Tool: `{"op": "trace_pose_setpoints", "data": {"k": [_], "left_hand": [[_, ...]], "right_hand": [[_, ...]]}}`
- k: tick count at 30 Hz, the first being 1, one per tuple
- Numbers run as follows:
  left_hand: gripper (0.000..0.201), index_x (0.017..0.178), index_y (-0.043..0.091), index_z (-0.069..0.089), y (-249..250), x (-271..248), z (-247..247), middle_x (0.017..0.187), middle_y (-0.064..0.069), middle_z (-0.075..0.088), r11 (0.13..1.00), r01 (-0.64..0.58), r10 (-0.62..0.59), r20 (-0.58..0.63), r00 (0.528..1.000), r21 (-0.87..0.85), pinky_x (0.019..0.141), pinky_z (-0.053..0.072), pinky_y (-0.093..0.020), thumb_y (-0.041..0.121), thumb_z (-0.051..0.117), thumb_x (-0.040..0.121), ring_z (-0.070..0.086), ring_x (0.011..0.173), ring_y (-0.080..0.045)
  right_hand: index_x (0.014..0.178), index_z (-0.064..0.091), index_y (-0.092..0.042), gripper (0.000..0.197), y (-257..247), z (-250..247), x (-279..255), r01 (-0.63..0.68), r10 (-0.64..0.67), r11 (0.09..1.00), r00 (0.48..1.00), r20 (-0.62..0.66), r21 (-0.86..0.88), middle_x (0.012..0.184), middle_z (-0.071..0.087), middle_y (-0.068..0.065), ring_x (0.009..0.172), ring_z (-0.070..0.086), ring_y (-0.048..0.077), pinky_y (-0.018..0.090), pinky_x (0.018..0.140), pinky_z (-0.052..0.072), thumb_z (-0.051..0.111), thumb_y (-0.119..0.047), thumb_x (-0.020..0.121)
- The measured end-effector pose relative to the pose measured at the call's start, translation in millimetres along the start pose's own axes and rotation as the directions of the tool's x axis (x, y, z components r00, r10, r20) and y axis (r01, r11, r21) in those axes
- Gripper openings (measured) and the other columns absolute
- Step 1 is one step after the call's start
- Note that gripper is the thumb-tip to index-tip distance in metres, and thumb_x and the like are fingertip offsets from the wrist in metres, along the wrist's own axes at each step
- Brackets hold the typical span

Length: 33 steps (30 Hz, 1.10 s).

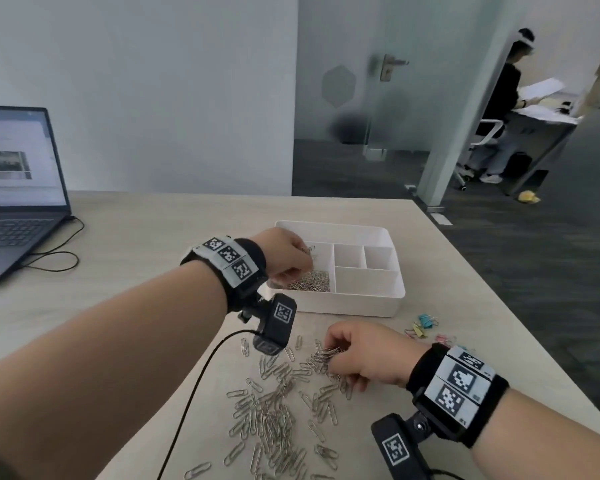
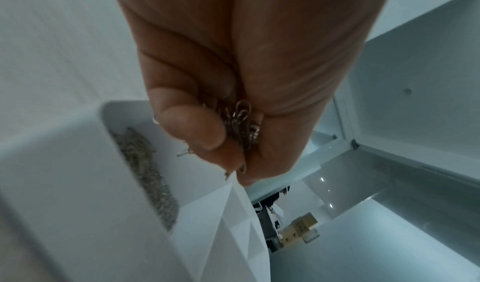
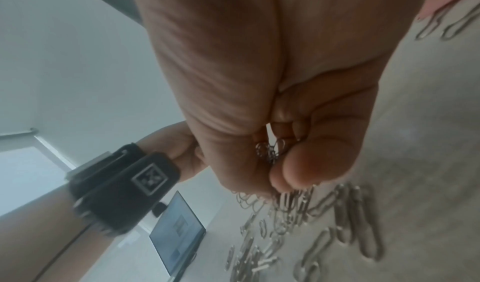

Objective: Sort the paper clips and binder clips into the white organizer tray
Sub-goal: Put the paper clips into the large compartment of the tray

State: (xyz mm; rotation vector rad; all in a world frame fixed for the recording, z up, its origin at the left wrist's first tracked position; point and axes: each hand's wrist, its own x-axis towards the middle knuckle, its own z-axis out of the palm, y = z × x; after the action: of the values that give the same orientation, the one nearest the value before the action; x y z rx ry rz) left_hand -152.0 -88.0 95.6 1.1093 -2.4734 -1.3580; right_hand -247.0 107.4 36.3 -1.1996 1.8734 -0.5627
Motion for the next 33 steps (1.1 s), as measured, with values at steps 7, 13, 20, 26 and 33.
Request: {"op": "trace_pose_setpoints", "data": {"k": [7, 13, 20, 26, 33], "left_hand": [[0.011, 0.089, 0.009, 0.068, 1.8, 28.8, 6.0, 0.077, -0.012, 0.073, 0.995, -0.001, 0.008, -0.078, 0.997, 0.096, 0.072, 0.064, -0.043, 0.010, 0.076, 0.081, 0.068, 0.063, -0.024], [0.025, 0.103, 0.027, 0.065, -10.2, 11.3, 4.8, 0.106, 0.000, 0.070, 0.990, -0.004, 0.013, -0.063, 0.998, 0.141, 0.058, 0.061, -0.030, 0.028, 0.078, 0.082, 0.072, 0.074, -0.022], [0.009, 0.093, 0.019, 0.069, -34.7, -26.1, -13.0, 0.084, -0.002, 0.075, 0.989, -0.041, 0.061, -0.140, 0.988, 0.144, 0.059, 0.061, -0.028, 0.025, 0.063, 0.092, 0.071, 0.076, -0.016], [0.017, 0.098, 0.018, 0.072, -67.2, -55.5, -15.5, 0.087, 0.004, 0.073, 0.953, 0.075, -0.077, -0.004, 0.997, 0.294, 0.059, 0.060, -0.025, 0.028, 0.059, 0.093, 0.068, 0.071, -0.009], [0.044, 0.143, 0.023, 0.053, -74.2, -64.0, 1.8, 0.141, 0.003, 0.055, 0.808, -0.004, -0.049, 0.075, 0.996, 0.589, 0.107, 0.041, -0.031, 0.029, 0.051, 0.099, 0.052, 0.128, -0.018]], "right_hand": [[0.090, 0.062, -0.013, 0.013, -4.3, -15.9, 8.7, 0.051, -0.045, 0.985, 0.998, -0.039, 0.166, 0.069, 0.059, 0.006, 0.048, 0.057, 0.010, 0.024, 0.044, 0.049, 0.067, -0.001, 0.088], [0.090, 0.063, -0.011, 0.014, -29.0, -45.6, 25.1, 0.119, -0.085, 0.957, 0.987, -0.136, 0.264, 0.063, 0.057, 0.002, 0.049, 0.054, 0.011, 0.022, 0.042, 0.046, 0.066, 0.003, 0.088], [0.083, 0.058, -0.011, 0.019, -63.0, -66.5, 67.7, 0.159, -0.080, 0.944, 0.960, -0.268, 0.290, 0.059, 0.058, 0.006, 0.047, 0.053, 0.013, 0.023, 0.043, 0.049, 0.061, 0.006, 0.090], [0.084, 0.057, -0.020, 0.013, -73.0, -37.5, 104.2, 0.066, -0.099, 0.992, 0.934, -0.342, -0.107, 0.066, 0.064, 0.004, 0.054, 0.061, 0.019, 0.026, 0.052, 0.048, 0.062, -0.008, 0.087], [0.121, 0.068, -0.018, 0.031, -68.1, -27.7, 81.9, 0.105, -0.244, 0.890, 0.932, -0.270, -0.443, 0.122, 0.067, 0.002, 0.111, 0.062, 0.020, 0.030, 0.096, 0.049, 0.064, -0.016, 0.090]]}}
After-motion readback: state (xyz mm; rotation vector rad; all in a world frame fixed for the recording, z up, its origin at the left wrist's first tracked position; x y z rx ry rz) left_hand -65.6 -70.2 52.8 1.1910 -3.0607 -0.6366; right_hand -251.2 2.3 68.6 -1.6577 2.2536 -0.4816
